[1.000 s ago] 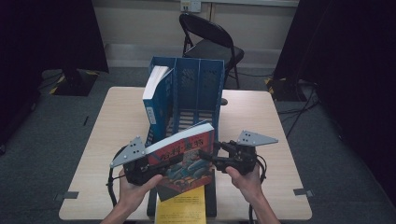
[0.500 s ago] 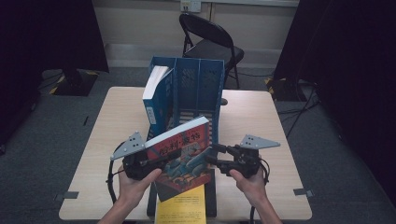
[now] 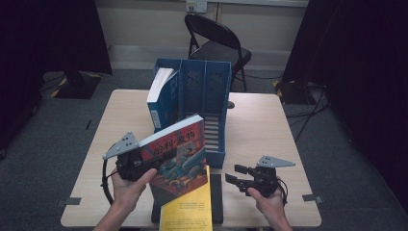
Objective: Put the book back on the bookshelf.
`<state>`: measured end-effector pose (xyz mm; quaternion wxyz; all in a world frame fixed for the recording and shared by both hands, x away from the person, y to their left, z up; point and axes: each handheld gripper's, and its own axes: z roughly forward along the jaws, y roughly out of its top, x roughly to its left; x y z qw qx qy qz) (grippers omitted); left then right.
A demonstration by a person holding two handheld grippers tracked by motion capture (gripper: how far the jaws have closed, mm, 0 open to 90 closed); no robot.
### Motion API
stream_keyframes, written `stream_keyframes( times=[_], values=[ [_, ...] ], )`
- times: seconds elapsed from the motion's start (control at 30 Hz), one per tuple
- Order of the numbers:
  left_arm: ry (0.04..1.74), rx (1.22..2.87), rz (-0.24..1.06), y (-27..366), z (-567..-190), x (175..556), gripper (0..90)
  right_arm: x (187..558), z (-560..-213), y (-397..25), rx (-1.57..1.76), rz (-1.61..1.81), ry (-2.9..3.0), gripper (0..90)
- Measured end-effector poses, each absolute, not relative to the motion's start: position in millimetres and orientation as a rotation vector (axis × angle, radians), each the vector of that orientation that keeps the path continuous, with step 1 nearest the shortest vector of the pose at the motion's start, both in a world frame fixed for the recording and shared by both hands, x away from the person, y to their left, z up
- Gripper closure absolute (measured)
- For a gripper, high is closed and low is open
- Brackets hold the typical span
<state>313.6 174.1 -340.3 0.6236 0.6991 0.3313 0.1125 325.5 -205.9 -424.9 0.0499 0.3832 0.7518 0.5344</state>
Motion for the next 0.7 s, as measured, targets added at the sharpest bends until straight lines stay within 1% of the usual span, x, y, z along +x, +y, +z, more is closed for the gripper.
stream_keyframes(
  times=[0.4, 0.57, 0.7],
  values=[
    [0.792, 1.592, 0.299, 182.7, -331.3, 314.8, 74.6, 331.9, -435.5, -209.6, 1.217, 1.578, 2.285, 38.6],
    [0.799, 1.58, 0.269, 186.2, -323.7, 319.8, 74.5, 333.2, -436.4, -211.4, 1.222, 1.576, 2.286, 38.6],
    [0.789, 1.574, 0.276, 184.4, -317.4, 320.8, 74.5, 334.2, -437.5, -212.3, 1.228, 1.571, 2.291, 38.6]
  ],
)
